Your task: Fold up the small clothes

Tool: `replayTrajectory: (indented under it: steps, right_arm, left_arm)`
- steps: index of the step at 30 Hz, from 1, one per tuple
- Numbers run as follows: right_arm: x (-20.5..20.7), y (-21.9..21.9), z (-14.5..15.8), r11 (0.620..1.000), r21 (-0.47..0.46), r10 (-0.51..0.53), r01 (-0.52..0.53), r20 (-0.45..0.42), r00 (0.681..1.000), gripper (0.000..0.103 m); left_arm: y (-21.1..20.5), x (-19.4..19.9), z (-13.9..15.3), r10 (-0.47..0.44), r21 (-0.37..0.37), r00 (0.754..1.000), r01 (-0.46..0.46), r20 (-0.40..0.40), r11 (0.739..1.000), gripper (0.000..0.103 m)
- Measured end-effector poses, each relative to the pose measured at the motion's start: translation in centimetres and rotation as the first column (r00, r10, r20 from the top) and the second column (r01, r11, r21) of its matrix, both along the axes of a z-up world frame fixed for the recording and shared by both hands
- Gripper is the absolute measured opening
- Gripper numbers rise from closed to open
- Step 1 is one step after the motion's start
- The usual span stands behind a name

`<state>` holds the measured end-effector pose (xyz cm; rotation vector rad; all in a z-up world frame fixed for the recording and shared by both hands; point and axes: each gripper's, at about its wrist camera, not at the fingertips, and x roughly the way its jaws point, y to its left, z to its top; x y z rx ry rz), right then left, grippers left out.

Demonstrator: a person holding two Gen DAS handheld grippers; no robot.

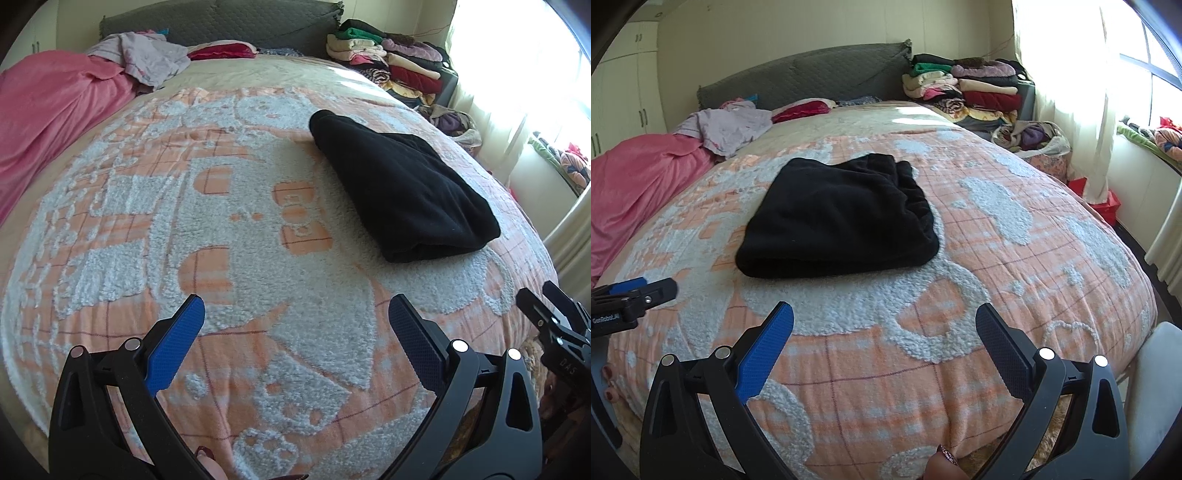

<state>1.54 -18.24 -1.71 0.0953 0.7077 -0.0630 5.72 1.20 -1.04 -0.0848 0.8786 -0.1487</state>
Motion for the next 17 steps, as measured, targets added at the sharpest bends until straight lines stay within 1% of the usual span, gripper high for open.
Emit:
replayTrajectory:
  steps: [3, 6, 8, 10, 11, 12, 13, 14, 15, 16, 17]
  right_arm:
    - [-0.3, -2.0, -0.4, 0.996, 0.008, -0.085, 0.086, -0.028, 0.996, 0.098]
    - [-1.1, -5.3, -0.6, 0.979, 0.009, -0.204, 0.204, -0.055, 0.978, 0.098]
    - [-2.2, -8.9, -0.8, 0.951, 0.020, -0.307, 0.309, -0.068, 0.949, 0.098]
    - [-3.5, -12.7, -1.1, 0.911, 0.035, -0.407, 0.410, -0.077, 0.910, 0.098]
    - [-4.6, -15.7, -1.3, 0.875, 0.039, -0.479, 0.483, -0.076, 0.875, 0.098]
    - [-5.6, -18.6, -1.5, 0.832, 0.038, -0.551, 0.554, -0.072, 0.832, 0.098]
    - [-6.8, -21.8, -1.9, 0.776, 0.035, -0.626, 0.630, -0.079, 0.776, 0.098]
    - [-7.6, -24.3, -2.4, 0.734, 0.031, -0.675, 0.679, -0.085, 0.733, 0.098]
    - [-8.6, -27.4, -3.0, 0.679, 0.015, -0.730, 0.734, -0.099, 0.677, 0.098]
    - [-9.5, -30.4, -3.7, 0.616, -0.007, -0.782, 0.788, -0.129, 0.610, 0.098]
    - [-10.7, -34.3, -4.6, 0.537, -0.029, -0.834, 0.843, -0.172, 0.525, 0.098]
  left_arm:
    - [1.4, 0.1, -0.2, 0.041, -0.002, 0.999, -0.042, -0.013, 0.999, 0.093]
    - [3.7, 0.2, 0.0, 0.085, -0.009, 0.996, -0.085, 0.002, 0.996, 0.093]
    - [6.7, 0.5, 0.1, 0.154, -0.020, 0.988, -0.154, 0.016, 0.988, 0.093]
    - [10.3, 1.1, 0.1, 0.241, -0.013, 0.970, -0.240, 0.016, 0.971, 0.093]
    - [12.3, 1.5, -0.1, 0.288, -0.003, 0.958, -0.288, 0.006, 0.958, 0.093]
    - [15.5, 2.1, -0.4, 0.358, 0.011, 0.934, -0.358, -0.011, 0.934, 0.093]
    - [17.5, 2.4, -0.5, 0.403, 0.016, 0.915, -0.402, -0.019, 0.915, 0.094]
    - [20.1, 2.8, -0.7, 0.453, 0.025, 0.891, -0.453, -0.030, 0.891, 0.094]
    - [22.8, 3.2, -0.8, 0.504, 0.041, 0.863, -0.502, -0.034, 0.864, 0.093]
    - [26.2, 3.4, -0.8, 0.574, 0.079, 0.818, -0.571, -0.024, 0.817, 0.093]
    - [28.6, 3.5, -0.7, 0.622, 0.110, 0.783, -0.618, -0.010, 0.779, 0.093]
